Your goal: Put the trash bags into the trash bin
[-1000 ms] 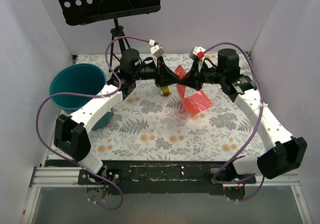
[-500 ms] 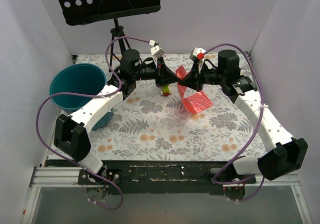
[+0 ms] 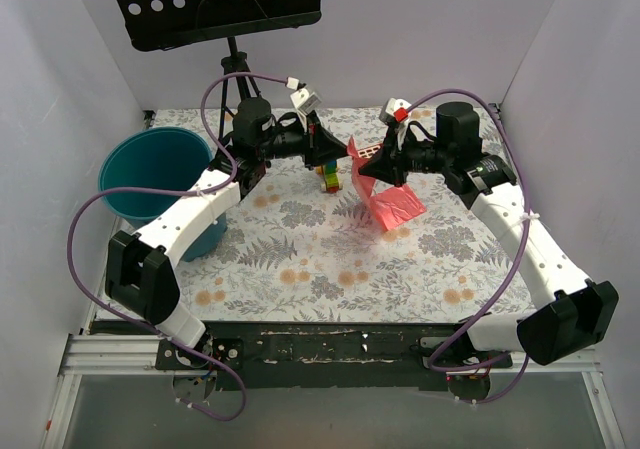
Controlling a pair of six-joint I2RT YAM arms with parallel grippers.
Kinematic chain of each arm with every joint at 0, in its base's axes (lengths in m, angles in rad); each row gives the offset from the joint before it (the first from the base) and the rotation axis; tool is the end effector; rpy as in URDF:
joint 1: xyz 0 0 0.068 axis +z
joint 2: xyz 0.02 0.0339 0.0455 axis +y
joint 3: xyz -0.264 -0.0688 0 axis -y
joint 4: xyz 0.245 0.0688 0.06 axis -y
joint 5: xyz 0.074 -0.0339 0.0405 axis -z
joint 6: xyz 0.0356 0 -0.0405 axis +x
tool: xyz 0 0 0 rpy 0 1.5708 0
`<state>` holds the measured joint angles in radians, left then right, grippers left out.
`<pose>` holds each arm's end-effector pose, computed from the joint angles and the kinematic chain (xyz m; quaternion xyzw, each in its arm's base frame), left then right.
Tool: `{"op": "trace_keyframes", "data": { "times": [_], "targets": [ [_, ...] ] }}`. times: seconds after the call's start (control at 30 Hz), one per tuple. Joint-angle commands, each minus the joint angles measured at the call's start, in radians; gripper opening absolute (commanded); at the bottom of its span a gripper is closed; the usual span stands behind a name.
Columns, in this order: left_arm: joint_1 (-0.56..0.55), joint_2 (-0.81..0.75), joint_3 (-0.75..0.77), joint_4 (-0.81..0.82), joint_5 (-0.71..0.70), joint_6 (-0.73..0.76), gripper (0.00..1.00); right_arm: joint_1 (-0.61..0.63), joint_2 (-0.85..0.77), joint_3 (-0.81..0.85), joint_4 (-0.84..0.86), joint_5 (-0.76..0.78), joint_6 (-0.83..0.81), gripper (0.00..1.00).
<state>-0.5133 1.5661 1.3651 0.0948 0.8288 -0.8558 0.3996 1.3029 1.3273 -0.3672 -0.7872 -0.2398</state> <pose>0.3080 -0.2037 0.3770 0.1493 0.7166 -0.6189 0.2848 0.2545 0.1349 0.4007 -0.4470 0.6472 0.3549 0.5054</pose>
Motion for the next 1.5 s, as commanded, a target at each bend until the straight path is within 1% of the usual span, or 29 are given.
{"op": "trace_keyframes", "data": {
  "times": [0.0, 0.07, 0.13, 0.2, 0.27, 0.33, 0.4, 0.43, 0.5, 0.57, 0.6, 0.67, 0.7, 0.83, 0.9, 1.0, 1.07, 1.13, 1.23, 1.33, 1.47],
  "targets": [
    [-0.001, -0.051, -0.014, -0.004, 0.035, 0.024, 0.0, 0.004, -0.01, 0.026, -0.01, -0.009, 0.005, 0.03],
    [-0.001, -0.046, -0.004, -0.015, 0.084, 0.031, 0.01, 0.002, -0.007, 0.024, 0.005, -0.003, 0.023, 0.01],
    [-0.001, -0.043, -0.001, -0.007, 0.107, 0.024, 0.13, 0.002, -0.001, 0.027, 0.01, -0.007, 0.027, 0.01],
    [-0.001, -0.034, 0.014, -0.021, 0.125, 0.04, 0.17, 0.002, 0.009, 0.03, 0.023, -0.012, 0.036, 0.01],
    [-0.001, -0.008, 0.06, -0.071, 0.15, 0.069, 0.15, 0.004, 0.015, 0.032, 0.046, 0.009, 0.062, 0.01],
    [0.001, 0.017, 0.095, -0.124, 0.148, 0.086, 0.1, 0.004, 0.022, 0.036, 0.057, 0.026, 0.076, 0.01],
    [0.001, 0.018, 0.104, -0.133, 0.154, 0.087, 0.03, 0.002, 0.029, 0.042, 0.06, 0.029, 0.073, 0.01],
    [0.001, 0.02, 0.104, -0.13, 0.158, 0.083, 0.04, 0.002, 0.032, 0.046, 0.062, 0.031, 0.077, 0.01],
    [0.002, 0.02, 0.098, -0.113, 0.161, 0.075, 0.11, 0.004, 0.033, 0.044, 0.06, 0.029, 0.076, 0.01],
    [0.002, 0.025, 0.097, -0.101, 0.171, 0.058, 0.27, 0.004, 0.032, 0.044, 0.062, 0.028, 0.077, 0.01],
    [0.002, 0.031, 0.095, -0.068, 0.176, 0.048, 0.31, 0.004, 0.033, 0.044, 0.065, 0.026, 0.079, 0.01],
    [0.002, 0.043, 0.103, -0.049, 0.196, 0.025, 0.37, 0.004, 0.033, 0.043, 0.076, 0.035, 0.106, 0.01],
    [0.002, 0.051, 0.106, -0.04, 0.204, 0.014, 0.38, 0.004, 0.035, 0.047, 0.082, 0.036, 0.112, 0.01],
    [-0.001, 0.071, 0.107, 0.003, 0.211, -0.011, 0.38, 0.002, 0.045, 0.059, 0.085, 0.019, 0.112, 0.01],
    [-0.001, 0.08, 0.114, 0.008, 0.213, -0.014, 0.35, 0.004, 0.05, 0.064, 0.085, 0.011, 0.109, 0.01],
    [-0.002, 0.089, 0.118, 0.019, 0.214, -0.015, 0.26, 0.004, 0.053, 0.07, 0.082, -0.003, 0.097, 0.01],
    [-0.002, 0.092, 0.118, 0.026, 0.216, -0.02, 0.24, 0.005, 0.055, 0.069, 0.076, -0.001, 0.088, 0.01],
    [-0.002, 0.094, 0.124, 0.037, 0.224, -0.038, 0.25, 0.007, 0.05, 0.064, 0.07, -0.004, 0.074, 0.01],
    [-0.002, 0.1, 0.129, 0.057, 0.247, -0.075, 0.3, 0.005, 0.045, 0.058, 0.067, -0.009, 0.068, 0.01],
    [-0.002, 0.109, 0.132, 0.068, 0.259, -0.1, 0.3, 0.005, 0.044, 0.053, 0.068, -0.018, 0.063, 0.01],
    [-0.002, 0.124, 0.14, 0.075, 0.265, -0.111, 0.25, 0.01, 0.044, 0.056, 0.063, -0.021, 0.053, 0.01]
  ]
}}
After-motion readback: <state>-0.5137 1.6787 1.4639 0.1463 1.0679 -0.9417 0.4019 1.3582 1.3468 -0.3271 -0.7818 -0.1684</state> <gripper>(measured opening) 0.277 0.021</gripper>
